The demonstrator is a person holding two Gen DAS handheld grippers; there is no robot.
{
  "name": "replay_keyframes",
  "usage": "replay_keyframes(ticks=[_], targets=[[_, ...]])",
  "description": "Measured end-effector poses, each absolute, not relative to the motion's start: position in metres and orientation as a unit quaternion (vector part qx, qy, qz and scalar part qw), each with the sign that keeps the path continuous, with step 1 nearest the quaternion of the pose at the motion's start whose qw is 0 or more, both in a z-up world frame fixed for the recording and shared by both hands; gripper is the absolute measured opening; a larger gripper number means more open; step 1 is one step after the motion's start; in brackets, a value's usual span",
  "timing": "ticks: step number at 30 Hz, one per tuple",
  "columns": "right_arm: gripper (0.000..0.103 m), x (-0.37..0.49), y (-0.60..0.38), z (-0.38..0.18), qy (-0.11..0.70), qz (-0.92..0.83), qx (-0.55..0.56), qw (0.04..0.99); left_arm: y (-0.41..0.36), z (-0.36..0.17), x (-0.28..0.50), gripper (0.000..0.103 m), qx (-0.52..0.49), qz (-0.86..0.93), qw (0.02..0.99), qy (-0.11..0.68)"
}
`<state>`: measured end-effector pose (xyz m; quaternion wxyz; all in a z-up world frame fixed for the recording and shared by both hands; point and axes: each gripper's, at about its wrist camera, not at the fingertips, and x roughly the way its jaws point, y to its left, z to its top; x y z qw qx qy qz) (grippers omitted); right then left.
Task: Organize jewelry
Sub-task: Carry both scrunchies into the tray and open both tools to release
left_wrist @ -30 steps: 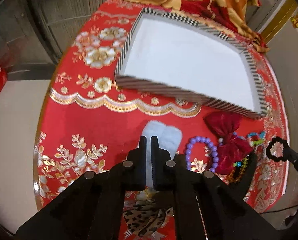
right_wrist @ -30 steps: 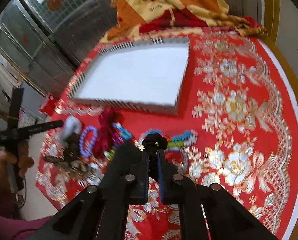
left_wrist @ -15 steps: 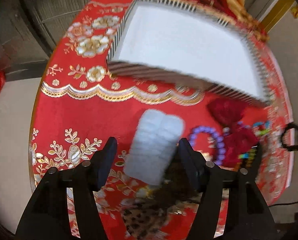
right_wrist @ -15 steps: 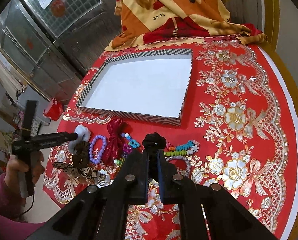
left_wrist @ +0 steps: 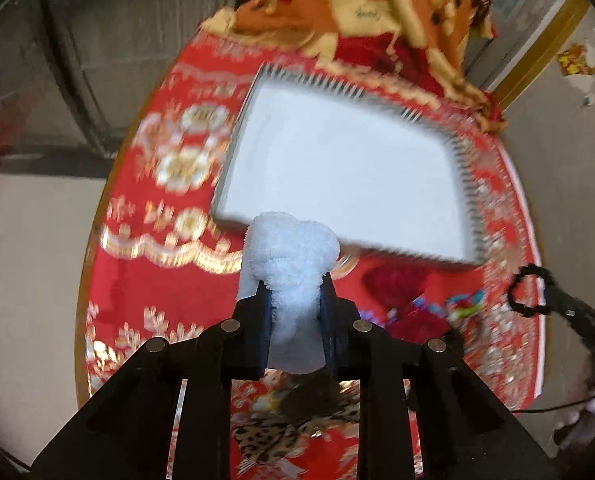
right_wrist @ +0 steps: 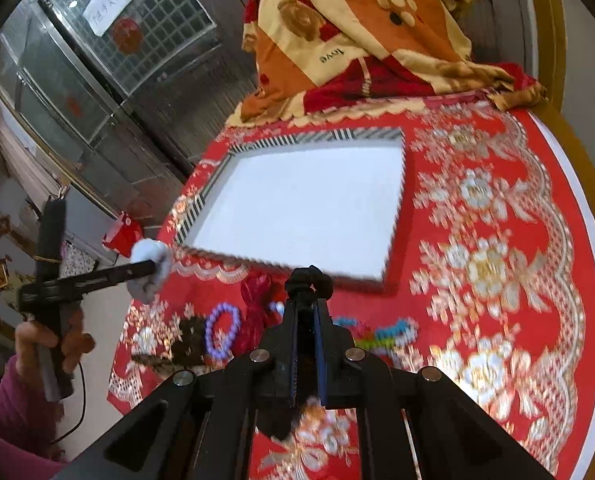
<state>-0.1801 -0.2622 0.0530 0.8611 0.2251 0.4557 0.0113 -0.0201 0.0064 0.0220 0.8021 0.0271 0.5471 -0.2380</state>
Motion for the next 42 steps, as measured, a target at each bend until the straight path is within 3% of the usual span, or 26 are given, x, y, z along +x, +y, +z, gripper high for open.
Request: replay_keyframes(ticks=[7, 15, 26, 27, 28, 30, 36, 38, 42], targets=[[0.007, -0.118, -0.267, 0.039, 0.469, 0.018, 0.221, 0.855, -0.053, 0.035, 0.002, 0.020, 0.041, -0.257, 0.802, 0.537], [0.007, -0.070, -0.283, -0.014, 0.505, 0.030, 0.281, 0.815, -0.125, -0.008, 0.032, 0.020, 0.073, -0.242, 0.782, 0.570], [0.008, -0.062, -0.305, -0.041, 0.538, -0.038, 0.226, 0.811, -0.166, -0.050, 0.038, 0.021, 0.099, -0.244, 0.753, 0.603], [0.013, -0.062, -0.304, -0.040, 0.537, -0.044, 0.210, 0.816, -0.168, -0.051, 0.037, 0.021, 0.099, -0.246, 0.751, 0.605], [0.029, -0.063, -0.304, -0.038, 0.536, -0.050, 0.196, 0.819, -0.169, -0.053, 0.037, 0.022, 0.099, -0.248, 0.750, 0.606], [0.042, -0.068, -0.304, -0.034, 0.525, -0.037, 0.197, 0.827, -0.169, -0.055, 0.036, 0.023, 0.094, -0.250, 0.750, 0.606], [0.042, -0.086, -0.304, -0.020, 0.510, -0.040, 0.209, 0.834, -0.162, -0.055, 0.041, 0.041, 0.071, -0.244, 0.751, 0.610], [0.042, -0.092, -0.306, -0.015, 0.503, -0.039, 0.218, 0.835, -0.158, -0.053, 0.042, 0.051, 0.061, -0.243, 0.751, 0.611], [0.042, -0.099, -0.307, -0.010, 0.499, -0.047, 0.218, 0.837, -0.152, -0.041, 0.038, 0.054, 0.057, -0.243, 0.760, 0.600]])
